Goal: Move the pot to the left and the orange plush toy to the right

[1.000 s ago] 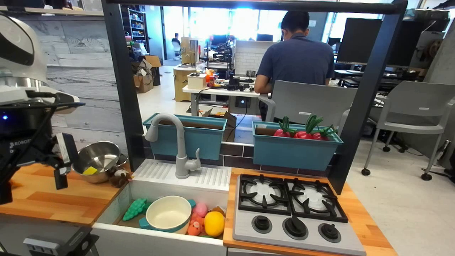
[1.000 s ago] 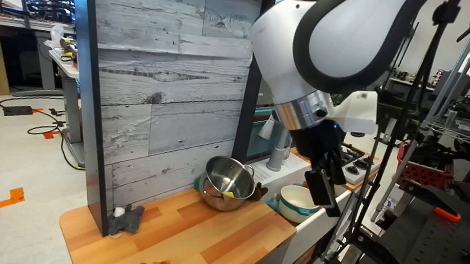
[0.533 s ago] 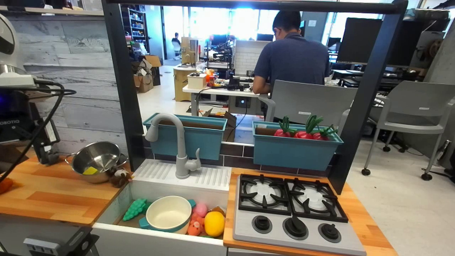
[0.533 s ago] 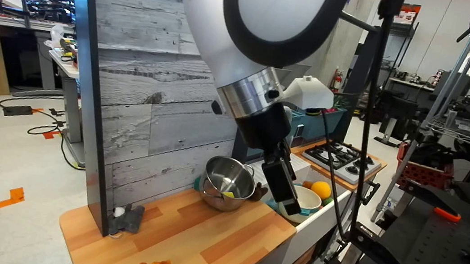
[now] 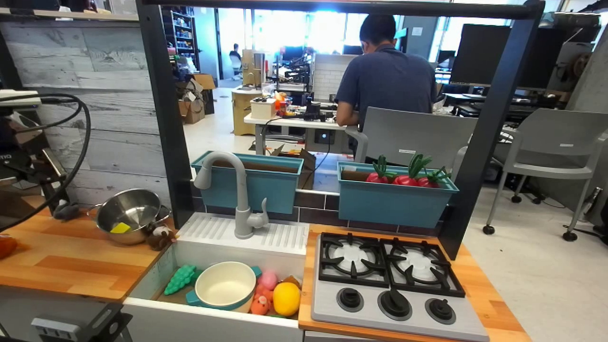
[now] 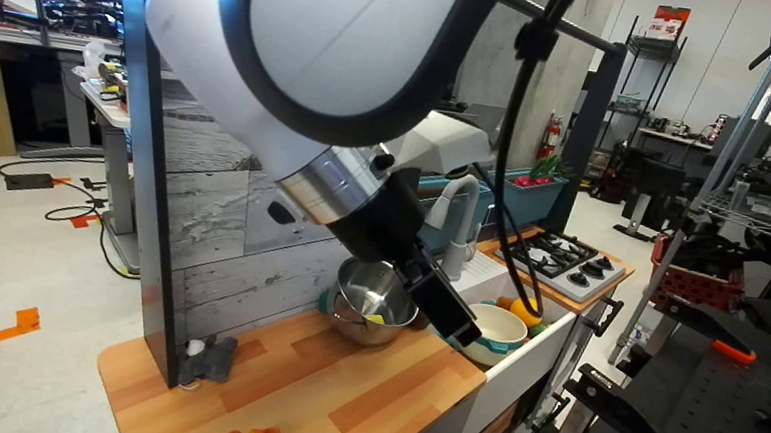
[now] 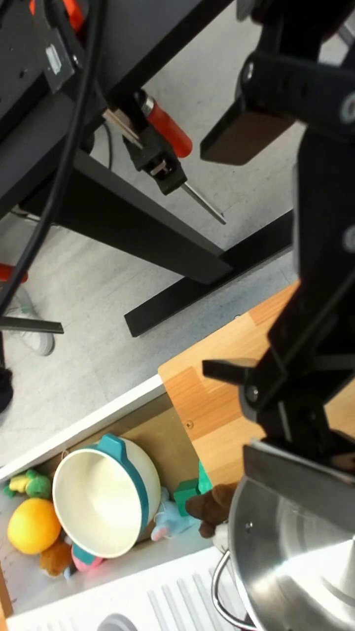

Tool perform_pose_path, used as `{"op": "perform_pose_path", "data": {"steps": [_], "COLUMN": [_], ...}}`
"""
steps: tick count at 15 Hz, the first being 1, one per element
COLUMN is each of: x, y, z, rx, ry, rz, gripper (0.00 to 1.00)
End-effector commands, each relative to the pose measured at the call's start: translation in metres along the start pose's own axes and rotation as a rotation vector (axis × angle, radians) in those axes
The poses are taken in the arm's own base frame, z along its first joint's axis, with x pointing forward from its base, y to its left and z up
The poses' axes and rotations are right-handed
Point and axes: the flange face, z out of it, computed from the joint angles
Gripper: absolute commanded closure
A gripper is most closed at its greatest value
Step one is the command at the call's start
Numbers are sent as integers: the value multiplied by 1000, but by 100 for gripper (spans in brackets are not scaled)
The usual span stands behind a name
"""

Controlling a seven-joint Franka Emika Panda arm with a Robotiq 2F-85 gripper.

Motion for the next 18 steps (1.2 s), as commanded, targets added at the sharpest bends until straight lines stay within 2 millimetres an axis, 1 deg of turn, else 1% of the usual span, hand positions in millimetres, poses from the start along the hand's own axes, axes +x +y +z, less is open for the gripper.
{"op": "perform_pose_path", "data": {"steps": [1, 2, 3, 4, 6, 9, 15, 18], "x": [28, 35, 47, 57, 68, 77, 85, 100], "y": [1, 0, -1, 0, -4, -11, -16, -25], "z": [-2, 2, 2, 4, 10, 16, 17, 20], "rx": [-84, -106, -82, -36, 17, 98, 161, 218], "ry": [-108, -133, -38, 23, 102, 204, 388, 552], "rz": [-139, -148, -20, 21, 60, 73, 79, 112], "gripper": [0, 0, 0, 0, 0, 0, 0, 0]}}
